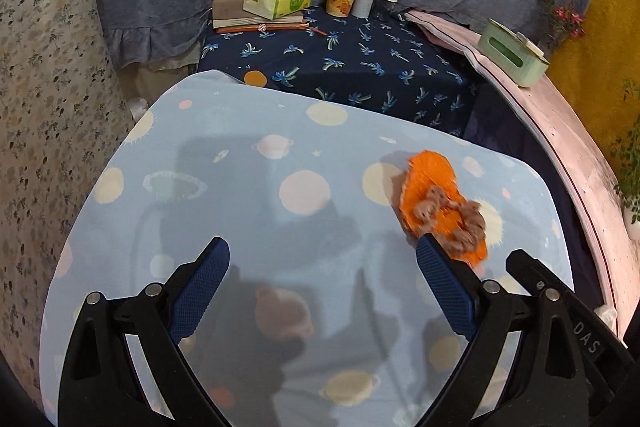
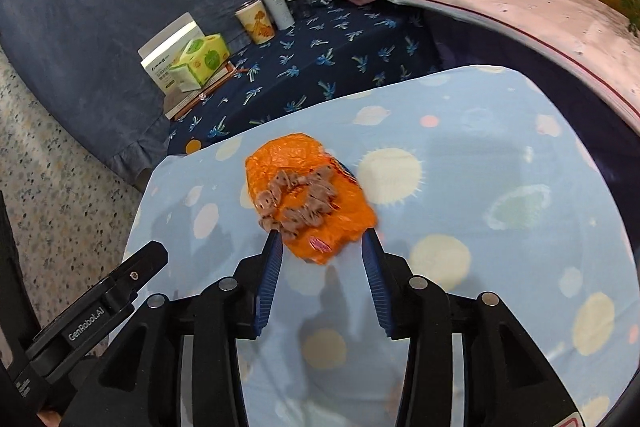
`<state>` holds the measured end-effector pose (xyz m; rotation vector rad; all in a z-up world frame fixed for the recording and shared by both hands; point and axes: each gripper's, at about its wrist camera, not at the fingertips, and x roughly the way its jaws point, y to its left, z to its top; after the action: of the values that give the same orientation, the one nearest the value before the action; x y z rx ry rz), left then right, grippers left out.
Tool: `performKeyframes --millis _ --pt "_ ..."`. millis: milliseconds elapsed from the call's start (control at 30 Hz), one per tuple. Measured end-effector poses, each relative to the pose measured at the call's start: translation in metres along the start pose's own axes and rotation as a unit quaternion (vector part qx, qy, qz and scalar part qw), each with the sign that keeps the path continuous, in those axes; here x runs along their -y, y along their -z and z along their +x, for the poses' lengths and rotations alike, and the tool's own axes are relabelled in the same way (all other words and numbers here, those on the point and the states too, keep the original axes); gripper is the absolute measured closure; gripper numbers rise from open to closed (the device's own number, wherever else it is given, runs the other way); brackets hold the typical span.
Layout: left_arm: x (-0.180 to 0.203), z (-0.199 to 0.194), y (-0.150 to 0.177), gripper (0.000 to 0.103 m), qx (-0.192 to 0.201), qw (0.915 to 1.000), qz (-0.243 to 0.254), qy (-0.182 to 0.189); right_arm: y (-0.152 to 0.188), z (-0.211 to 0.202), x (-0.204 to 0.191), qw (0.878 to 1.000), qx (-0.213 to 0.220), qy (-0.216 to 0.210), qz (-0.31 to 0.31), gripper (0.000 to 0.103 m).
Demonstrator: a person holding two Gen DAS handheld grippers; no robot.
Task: Collect trash
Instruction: 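Grasp the pink scrunchie with the right gripper while the left gripper grasps the orange bag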
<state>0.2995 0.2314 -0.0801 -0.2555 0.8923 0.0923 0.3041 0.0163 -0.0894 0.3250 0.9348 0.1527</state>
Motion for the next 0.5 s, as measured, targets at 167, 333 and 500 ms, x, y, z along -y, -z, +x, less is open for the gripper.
performKeyframes --millis 167,333,500 --pt "-0.003 0.021 -0.017 0.013 -0.003 0.9999 -0.011 0.007 -0.013 0.031 -0.006 1.0 -0.006 0.002 0.004 0.062" --pt "0.01 0.039 -0.025 0.013 -0.008 0.9997 -0.003 0.022 -0.019 0.056 -0.002 1.0 -0.019 0.0 0.012 0.064" --pt "0.032 0.057 -0.024 0.013 -0.024 0.9984 0.009 0.05 -0.012 0.06 0.011 1.0 -0.028 0.002 0.005 0.09"
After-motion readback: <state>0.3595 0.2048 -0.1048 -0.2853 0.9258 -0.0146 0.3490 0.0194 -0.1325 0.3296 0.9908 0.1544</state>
